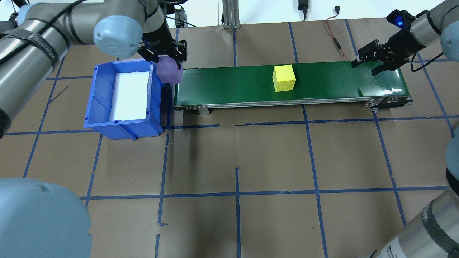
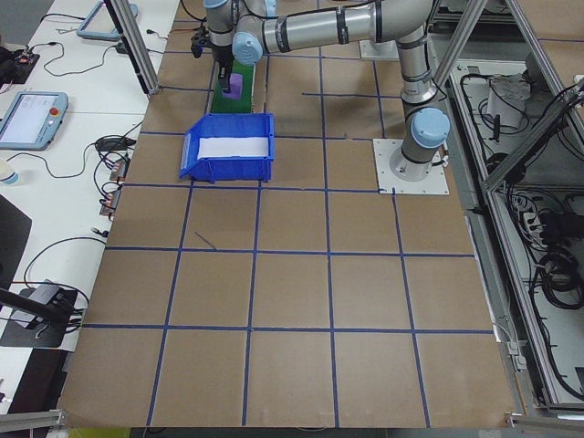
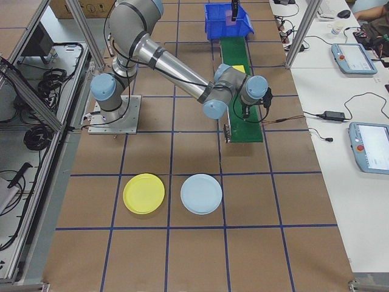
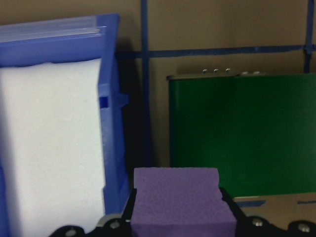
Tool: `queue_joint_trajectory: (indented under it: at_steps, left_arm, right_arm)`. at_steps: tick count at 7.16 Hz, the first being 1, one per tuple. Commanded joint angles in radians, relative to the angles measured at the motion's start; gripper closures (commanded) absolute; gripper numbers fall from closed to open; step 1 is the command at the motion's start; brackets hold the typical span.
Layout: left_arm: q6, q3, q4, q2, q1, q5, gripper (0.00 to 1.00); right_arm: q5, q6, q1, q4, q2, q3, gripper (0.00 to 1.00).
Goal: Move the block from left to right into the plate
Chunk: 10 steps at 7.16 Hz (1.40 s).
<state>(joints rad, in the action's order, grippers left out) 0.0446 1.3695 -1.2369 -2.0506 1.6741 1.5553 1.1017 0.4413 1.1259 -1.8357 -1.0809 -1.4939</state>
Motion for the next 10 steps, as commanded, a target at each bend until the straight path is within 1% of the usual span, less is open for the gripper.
queue_joint_trajectory:
  at_steps: [1,2,3,4,6,7,8,9,10]
  left_arm:
    - [0.023,0.023,0.077,-0.062,0.041,-0.003,0.56]
    - [0.021,0.052,0.162,-0.078,0.041,-0.004,0.56]
    - [0.021,0.060,0.197,-0.091,0.041,-0.004,0.55]
    - [0.023,0.069,0.194,-0.091,0.041,-0.004,0.01]
    - [0.032,0.069,0.194,-0.057,0.048,-0.006,0.00]
    - [0.072,0.069,0.145,0.032,0.064,-0.035,0.00]
    - [0.075,0.063,0.002,0.156,0.068,-0.055,0.00]
    - [0.063,0.062,-0.150,0.265,0.067,-0.054,0.00]
    - [0.064,0.083,-0.189,0.333,0.068,-0.057,0.00]
  right_arm:
    - [0.000,-0.006,0.000,0.000,-0.001,-0.002,0.00]
    - [-0.002,-0.004,0.000,0.000,-0.001,-0.005,0.00]
    - [0.000,-0.004,0.000,0.000,0.001,-0.006,0.00]
    - [0.000,-0.004,0.000,0.000,0.001,-0.005,0.00]
    - [-0.002,-0.004,0.000,0.000,-0.001,-0.005,0.00]
    - [0.000,-0.004,0.000,0.000,0.001,-0.005,0.00]
    - [-0.002,-0.004,0.000,0.000,-0.001,-0.006,0.00]
    - [0.000,-0.004,0.000,0.000,0.001,-0.006,0.00]
    - [-0.002,-0.004,0.000,0.000,-0.001,-0.005,0.00]
